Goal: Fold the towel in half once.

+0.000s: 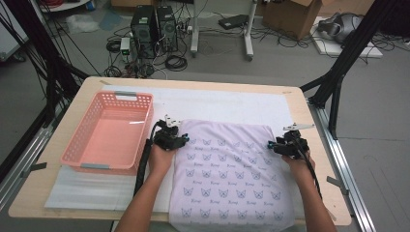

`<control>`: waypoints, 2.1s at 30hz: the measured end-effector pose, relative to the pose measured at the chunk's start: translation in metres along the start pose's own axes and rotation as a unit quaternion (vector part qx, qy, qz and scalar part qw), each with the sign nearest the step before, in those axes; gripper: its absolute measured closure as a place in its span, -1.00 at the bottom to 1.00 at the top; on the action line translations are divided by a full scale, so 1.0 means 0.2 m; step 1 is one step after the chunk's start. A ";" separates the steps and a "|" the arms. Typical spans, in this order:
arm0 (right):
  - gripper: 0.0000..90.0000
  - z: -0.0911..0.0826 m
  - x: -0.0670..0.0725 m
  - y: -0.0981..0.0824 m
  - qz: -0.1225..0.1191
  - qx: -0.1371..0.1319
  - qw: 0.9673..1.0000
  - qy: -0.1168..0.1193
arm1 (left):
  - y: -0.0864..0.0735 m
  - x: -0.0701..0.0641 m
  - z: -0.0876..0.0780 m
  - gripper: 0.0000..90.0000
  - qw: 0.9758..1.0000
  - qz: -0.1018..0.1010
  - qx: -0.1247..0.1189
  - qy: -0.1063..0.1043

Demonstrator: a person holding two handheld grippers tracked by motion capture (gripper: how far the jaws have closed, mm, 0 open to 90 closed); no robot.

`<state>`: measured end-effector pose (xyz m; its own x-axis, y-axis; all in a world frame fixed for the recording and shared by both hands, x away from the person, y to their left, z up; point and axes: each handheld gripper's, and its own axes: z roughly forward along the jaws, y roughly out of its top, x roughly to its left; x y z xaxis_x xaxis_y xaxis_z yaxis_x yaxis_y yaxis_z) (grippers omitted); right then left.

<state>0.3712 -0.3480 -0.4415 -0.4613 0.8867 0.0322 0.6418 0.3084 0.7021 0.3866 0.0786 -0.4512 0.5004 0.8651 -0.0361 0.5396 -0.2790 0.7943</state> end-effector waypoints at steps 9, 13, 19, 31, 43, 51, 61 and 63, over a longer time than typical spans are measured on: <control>0.92 0.01 -0.02 0.00 0.023 -0.005 0.999 0.025 | 0.00 0.02 0.00 0.92 0.999 -0.036 -0.002 -0.028; 0.95 0.01 -0.02 0.01 0.012 -0.010 1.000 0.010 | 0.00 0.03 -0.01 0.93 0.999 -0.052 -0.007 -0.013; 0.96 0.01 -0.07 0.06 0.020 -0.032 0.999 -0.010 | 0.02 0.07 -0.05 0.93 0.995 -0.086 -0.050 -0.003; 0.96 -0.05 -0.12 0.19 0.052 -0.118 0.991 -0.024 | 0.23 0.13 -0.10 0.93 0.989 -0.112 -0.092 -0.001; 0.95 -0.22 -0.08 0.14 0.039 -0.137 0.989 0.029 | 0.16 0.07 -0.27 0.93 0.991 -0.087 -0.089 -0.041; 0.95 -0.34 -0.02 0.04 0.029 -0.141 0.988 0.048 | 0.06 -0.03 -0.40 0.93 0.992 -0.055 -0.096 -0.054; 0.95 -0.46 0.08 -0.16 0.010 -0.138 0.988 0.063 | -0.11 -0.12 -0.51 0.93 0.992 -0.032 -0.098 -0.075; 0.95 -0.47 0.10 -0.19 0.008 -0.134 0.989 0.065 | -0.15 -0.13 -0.52 0.93 0.992 -0.035 -0.096 -0.079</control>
<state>0.2791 -0.3753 -0.4008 -0.5385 0.8333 0.1249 0.4725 0.1759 0.8636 0.2872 0.1077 -0.4101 0.5747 0.7986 -0.1786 0.4451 -0.1219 0.8871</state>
